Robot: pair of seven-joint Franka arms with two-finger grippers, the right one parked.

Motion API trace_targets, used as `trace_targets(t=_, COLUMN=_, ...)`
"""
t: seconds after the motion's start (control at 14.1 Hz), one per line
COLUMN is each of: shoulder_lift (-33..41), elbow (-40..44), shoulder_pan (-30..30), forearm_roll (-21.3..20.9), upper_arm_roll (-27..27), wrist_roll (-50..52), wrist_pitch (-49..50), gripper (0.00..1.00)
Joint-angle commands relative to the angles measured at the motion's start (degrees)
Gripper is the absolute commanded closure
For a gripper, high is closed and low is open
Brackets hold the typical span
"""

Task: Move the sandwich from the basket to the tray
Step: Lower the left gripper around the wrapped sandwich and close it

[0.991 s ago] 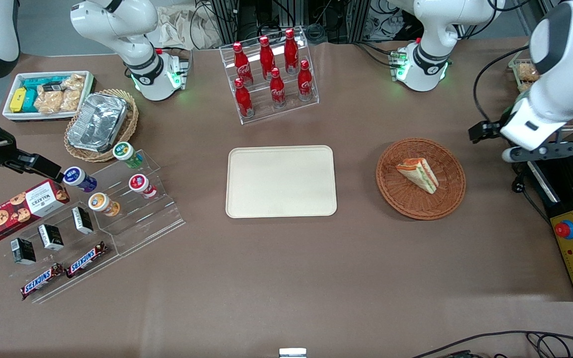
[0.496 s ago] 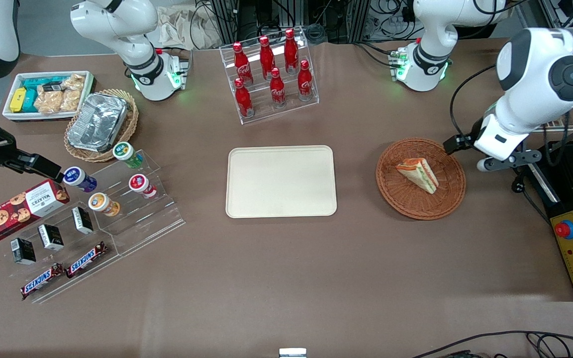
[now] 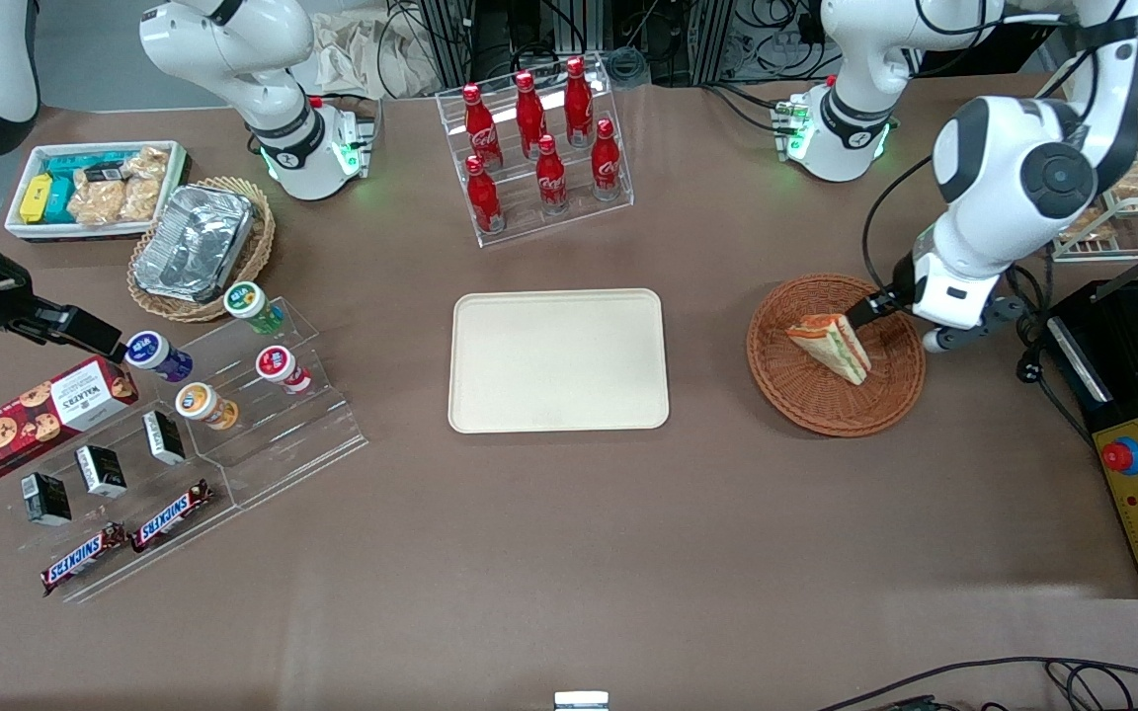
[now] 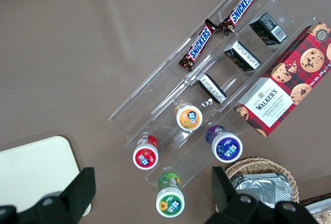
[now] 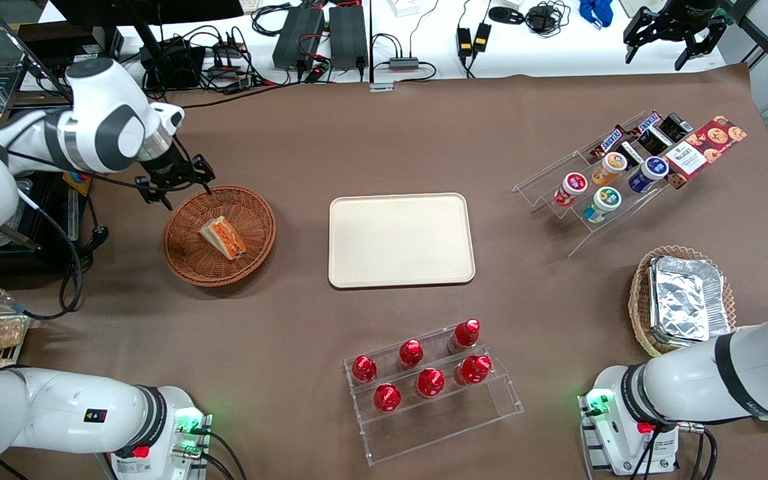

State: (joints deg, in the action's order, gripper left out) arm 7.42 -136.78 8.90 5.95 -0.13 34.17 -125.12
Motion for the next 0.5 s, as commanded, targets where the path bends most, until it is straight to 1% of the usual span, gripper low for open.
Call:
trace_targets(t=0.0, shoulder_lift=-1.52, elbow=-1.21, shoulder_pan=1.03, forearm_roll=1.96, upper_arm_roll=-0.04, wrist_roll=6.33, wrist_pitch=-2.06, gripper=0.02)
trace_targets(t=0.21, shoulder_lift=-4.77, elbow=-1.47, shoulder_pan=2.88, forearm_roll=1.87, upper_arm_roll=-0.05, wrist_roll=10.55, wrist_pitch=-6.43, gripper=0.01)
trace_targets(t=0.42, shoulder_lift=-8.02, elbow=-1.91, shoulder_pan=4.81, forearm_roll=1.08, upper_arm_roll=0.04, wrist_roll=17.49, wrist_pitch=-11.54, gripper=0.01)
